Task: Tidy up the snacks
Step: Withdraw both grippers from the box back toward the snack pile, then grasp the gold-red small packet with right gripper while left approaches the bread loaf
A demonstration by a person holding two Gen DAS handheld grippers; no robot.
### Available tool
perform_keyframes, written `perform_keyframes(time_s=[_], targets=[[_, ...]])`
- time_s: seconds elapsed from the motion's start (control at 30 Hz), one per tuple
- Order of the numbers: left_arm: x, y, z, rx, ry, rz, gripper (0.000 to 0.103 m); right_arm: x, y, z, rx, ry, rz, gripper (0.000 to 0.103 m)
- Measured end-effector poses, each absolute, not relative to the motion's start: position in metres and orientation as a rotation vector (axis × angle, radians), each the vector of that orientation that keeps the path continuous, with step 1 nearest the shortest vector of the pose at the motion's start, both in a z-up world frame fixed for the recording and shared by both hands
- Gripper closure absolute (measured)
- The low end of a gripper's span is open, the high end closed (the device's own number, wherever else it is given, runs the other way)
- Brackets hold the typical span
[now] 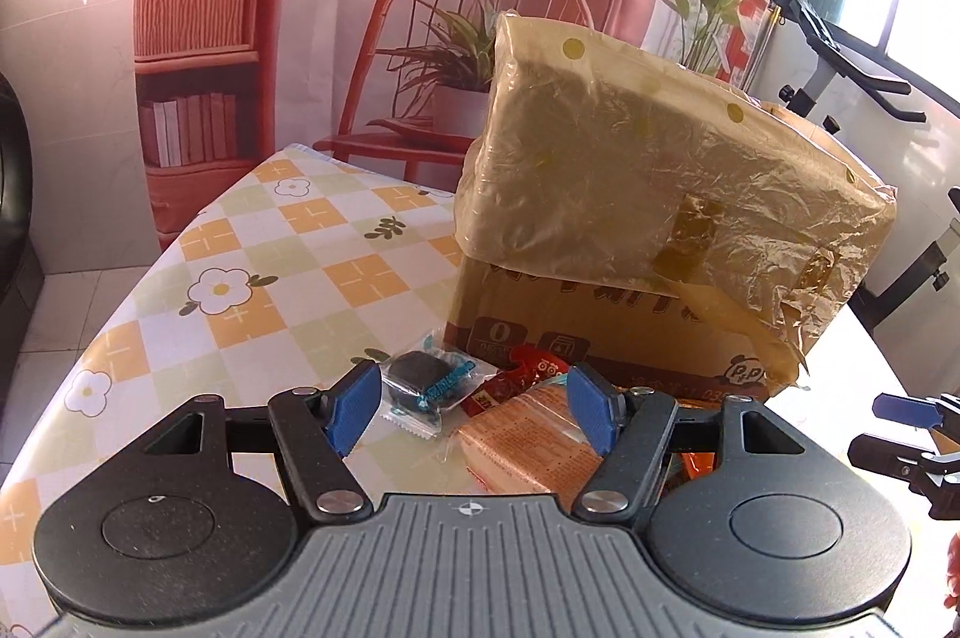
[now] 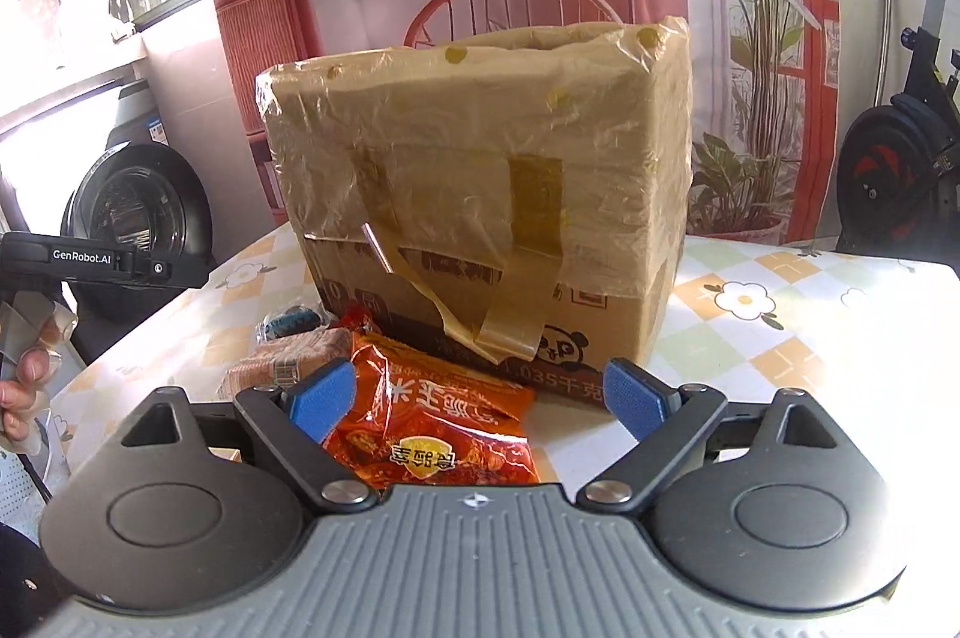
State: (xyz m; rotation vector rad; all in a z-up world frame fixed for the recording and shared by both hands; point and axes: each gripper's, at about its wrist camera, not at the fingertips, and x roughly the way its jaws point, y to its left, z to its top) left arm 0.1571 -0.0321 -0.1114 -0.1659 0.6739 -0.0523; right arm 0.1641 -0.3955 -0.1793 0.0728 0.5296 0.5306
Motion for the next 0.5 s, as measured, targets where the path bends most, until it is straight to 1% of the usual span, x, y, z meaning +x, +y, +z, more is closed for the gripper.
perform_keyframes(time_s=[0.17, 0.27, 0.4, 0.5], targets=[[0.149, -0.032, -0.118, -0.156, 0.675, -0.019, 0.032, 0.175, -0.406, -0.21, 0.078, 0.652, 0.507, 0.012], [0.146, -0.033, -0.121, -0.156, 0.682, -0.025, 0.032, 0.184, -0.41, -0.23, 0.096, 0.731, 0.463, 0.015], [0.143, -0.036, -0.126, -0.154, 0.7, -0.031, 0.032, 0.186, -0.409, -0.247, 0.118, 0.798, 0.447, 0.016], [0.141, -0.038, -0.13, -0.159, 0.71, -0.04, 0.032, 0.18, -0.401, -0.253, 0.081, 0.827, 0.442, 0.016]])
